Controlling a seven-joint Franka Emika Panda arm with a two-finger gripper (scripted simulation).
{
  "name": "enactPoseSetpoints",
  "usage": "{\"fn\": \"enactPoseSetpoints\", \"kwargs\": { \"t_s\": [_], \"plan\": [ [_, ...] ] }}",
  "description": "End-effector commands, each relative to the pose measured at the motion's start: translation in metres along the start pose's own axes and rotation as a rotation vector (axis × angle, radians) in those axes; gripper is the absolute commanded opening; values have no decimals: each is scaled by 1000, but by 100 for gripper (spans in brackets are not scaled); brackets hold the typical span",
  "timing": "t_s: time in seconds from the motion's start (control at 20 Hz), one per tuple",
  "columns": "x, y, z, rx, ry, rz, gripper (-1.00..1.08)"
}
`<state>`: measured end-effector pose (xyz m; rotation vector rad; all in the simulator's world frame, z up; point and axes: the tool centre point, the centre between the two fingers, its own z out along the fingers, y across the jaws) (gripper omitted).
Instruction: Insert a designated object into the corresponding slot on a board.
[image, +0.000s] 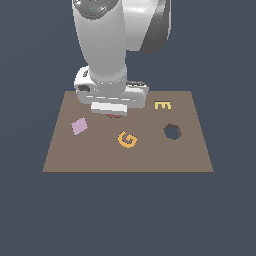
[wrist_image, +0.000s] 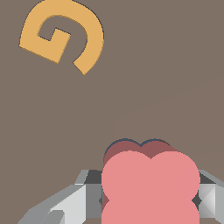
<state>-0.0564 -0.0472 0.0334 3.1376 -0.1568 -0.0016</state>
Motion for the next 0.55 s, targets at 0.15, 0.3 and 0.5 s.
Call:
{"fn": "enactPoseSetpoints", "kwargs": {
  "t_s": [0.15,0.3,0.5],
  "plan": [
    [0,0,3,0,0,0,100],
    [0,0,3,0,0,0,100],
    [0,0,3,0,0,0,100]
  ]
}}
